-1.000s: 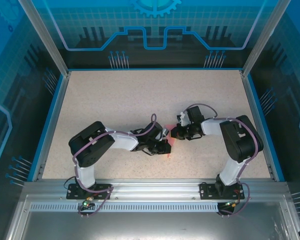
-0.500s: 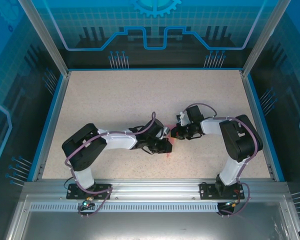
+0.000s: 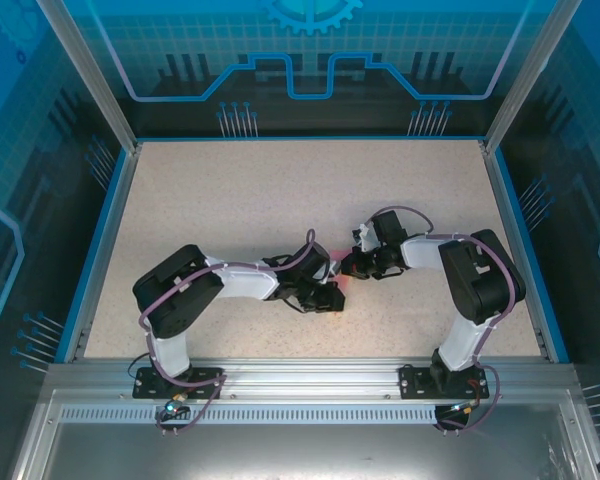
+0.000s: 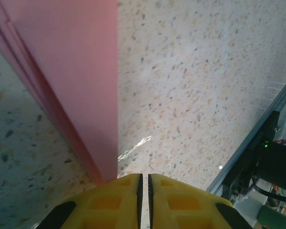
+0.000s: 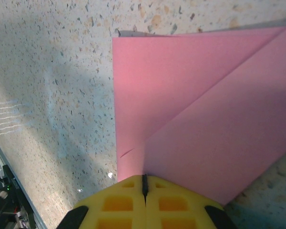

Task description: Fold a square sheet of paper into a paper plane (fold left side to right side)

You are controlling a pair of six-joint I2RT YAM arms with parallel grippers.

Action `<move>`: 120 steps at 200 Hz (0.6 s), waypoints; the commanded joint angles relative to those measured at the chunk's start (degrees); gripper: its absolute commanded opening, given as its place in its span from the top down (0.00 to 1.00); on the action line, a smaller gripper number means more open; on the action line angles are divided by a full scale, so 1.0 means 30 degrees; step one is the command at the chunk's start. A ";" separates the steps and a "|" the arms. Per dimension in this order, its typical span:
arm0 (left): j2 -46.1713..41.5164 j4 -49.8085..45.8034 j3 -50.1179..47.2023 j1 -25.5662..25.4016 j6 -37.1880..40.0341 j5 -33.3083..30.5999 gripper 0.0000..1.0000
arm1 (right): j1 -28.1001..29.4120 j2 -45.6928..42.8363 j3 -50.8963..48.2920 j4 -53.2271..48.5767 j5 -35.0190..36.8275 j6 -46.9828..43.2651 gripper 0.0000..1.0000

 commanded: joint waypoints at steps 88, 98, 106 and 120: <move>0.0330 0.1496 -0.2182 -0.0404 -0.1048 0.0007 0.86 | 0.0196 0.0766 -0.0194 -0.1916 0.2452 -0.0564 0.96; 0.0215 0.1518 -0.2376 -0.0543 -0.1145 -0.0044 0.87 | 0.0181 0.0777 -0.0216 -0.1906 0.2454 -0.0564 0.96; 0.0080 0.1517 -0.2494 -0.0687 -0.1173 -0.0064 0.87 | 0.0197 0.0807 -0.0212 -0.1923 0.2450 -0.0564 0.96; -0.0122 0.1668 -0.2776 -0.0903 -0.1297 -0.0038 0.87 | 0.0173 0.0851 -0.0185 -0.1905 0.2471 -0.0564 0.96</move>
